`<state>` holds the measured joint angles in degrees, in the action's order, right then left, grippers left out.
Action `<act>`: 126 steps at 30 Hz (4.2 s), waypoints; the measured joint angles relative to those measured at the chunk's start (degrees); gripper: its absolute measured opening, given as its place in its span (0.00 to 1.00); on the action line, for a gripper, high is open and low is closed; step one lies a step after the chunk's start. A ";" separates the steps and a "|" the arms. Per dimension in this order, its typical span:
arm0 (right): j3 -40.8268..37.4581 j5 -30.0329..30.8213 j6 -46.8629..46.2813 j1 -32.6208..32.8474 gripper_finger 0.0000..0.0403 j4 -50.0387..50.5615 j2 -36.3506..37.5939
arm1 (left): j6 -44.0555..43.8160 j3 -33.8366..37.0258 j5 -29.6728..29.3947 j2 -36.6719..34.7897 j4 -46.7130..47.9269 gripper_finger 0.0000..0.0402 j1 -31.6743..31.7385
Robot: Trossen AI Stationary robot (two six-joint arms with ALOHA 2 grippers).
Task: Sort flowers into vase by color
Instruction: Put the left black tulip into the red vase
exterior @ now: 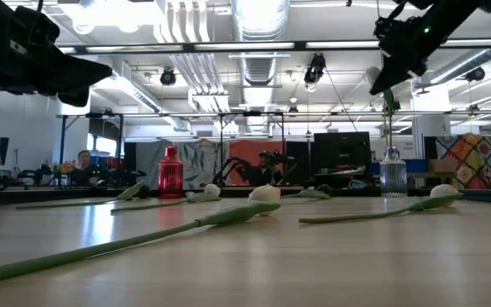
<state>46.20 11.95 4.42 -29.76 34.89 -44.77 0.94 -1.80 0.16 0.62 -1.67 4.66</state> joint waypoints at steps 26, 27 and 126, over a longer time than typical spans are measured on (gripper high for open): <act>-29.71 -0.44 0.77 28.41 0.02 -71.35 -17.71 | 0.00 -0.01 0.01 -0.01 -0.04 0.00 0.00; -29.73 -0.44 0.77 28.41 0.02 -72.12 -18.64 | 0.00 -0.01 0.01 0.00 -0.09 0.00 -0.02; -23.15 -6.32 2.18 28.76 0.02 -80.23 -37.45 | -6.13 -37.30 -3.47 71.49 30.61 0.01 43.22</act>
<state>23.05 5.63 6.61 -0.99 -45.34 -82.21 -5.19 -39.09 -3.31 72.11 28.94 47.88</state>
